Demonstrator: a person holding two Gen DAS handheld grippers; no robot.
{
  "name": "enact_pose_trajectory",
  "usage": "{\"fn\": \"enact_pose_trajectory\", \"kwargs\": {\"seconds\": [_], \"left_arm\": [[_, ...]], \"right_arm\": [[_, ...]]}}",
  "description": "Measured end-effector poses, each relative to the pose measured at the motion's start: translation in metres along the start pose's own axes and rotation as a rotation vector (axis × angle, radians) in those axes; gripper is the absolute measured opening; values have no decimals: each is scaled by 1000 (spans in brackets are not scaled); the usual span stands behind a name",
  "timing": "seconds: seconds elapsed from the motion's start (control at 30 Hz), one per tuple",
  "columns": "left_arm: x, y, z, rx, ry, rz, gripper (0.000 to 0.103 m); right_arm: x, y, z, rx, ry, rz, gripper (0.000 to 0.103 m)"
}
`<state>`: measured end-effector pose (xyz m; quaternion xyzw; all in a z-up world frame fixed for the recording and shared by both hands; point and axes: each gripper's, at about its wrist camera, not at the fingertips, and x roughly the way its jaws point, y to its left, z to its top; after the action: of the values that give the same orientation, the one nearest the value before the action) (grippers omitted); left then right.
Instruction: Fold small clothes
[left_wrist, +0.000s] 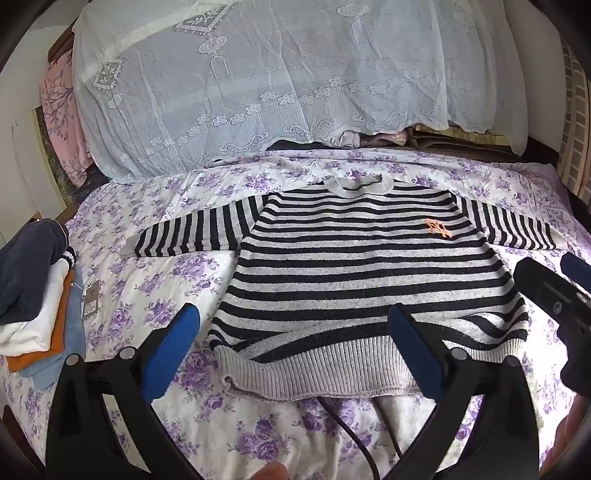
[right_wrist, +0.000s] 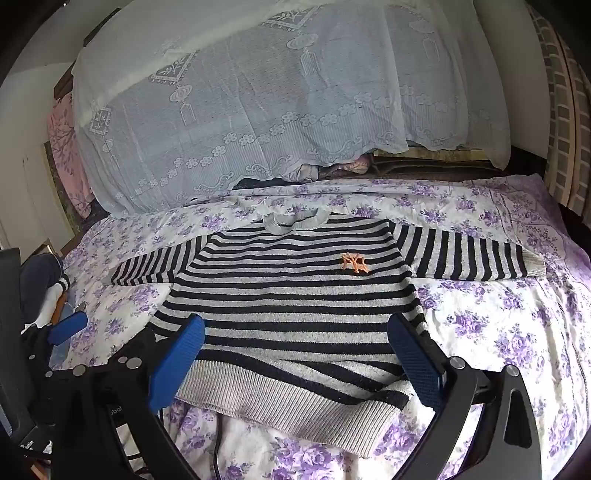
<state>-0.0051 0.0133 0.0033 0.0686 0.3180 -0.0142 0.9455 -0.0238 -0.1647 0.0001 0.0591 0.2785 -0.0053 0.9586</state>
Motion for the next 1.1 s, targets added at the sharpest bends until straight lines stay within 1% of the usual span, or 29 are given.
{"fn": "enact_pose_trajectory", "kwargs": {"seconds": [0.07, 0.13, 0.2, 1.1], "left_arm": [[-1, -10, -2, 5, -4, 11, 99], [-3, -10, -3, 7, -8, 17, 99], [3, -9, -4, 5, -8, 28, 99], [1, -9, -1, 4, -13, 42, 99]], "right_arm": [[0, 0, 0, 0, 0, 1, 100], [0, 0, 0, 0, 0, 0, 100], [0, 0, 0, -1, 1, 0, 100], [0, 1, 0, 0, 2, 2, 100]]}}
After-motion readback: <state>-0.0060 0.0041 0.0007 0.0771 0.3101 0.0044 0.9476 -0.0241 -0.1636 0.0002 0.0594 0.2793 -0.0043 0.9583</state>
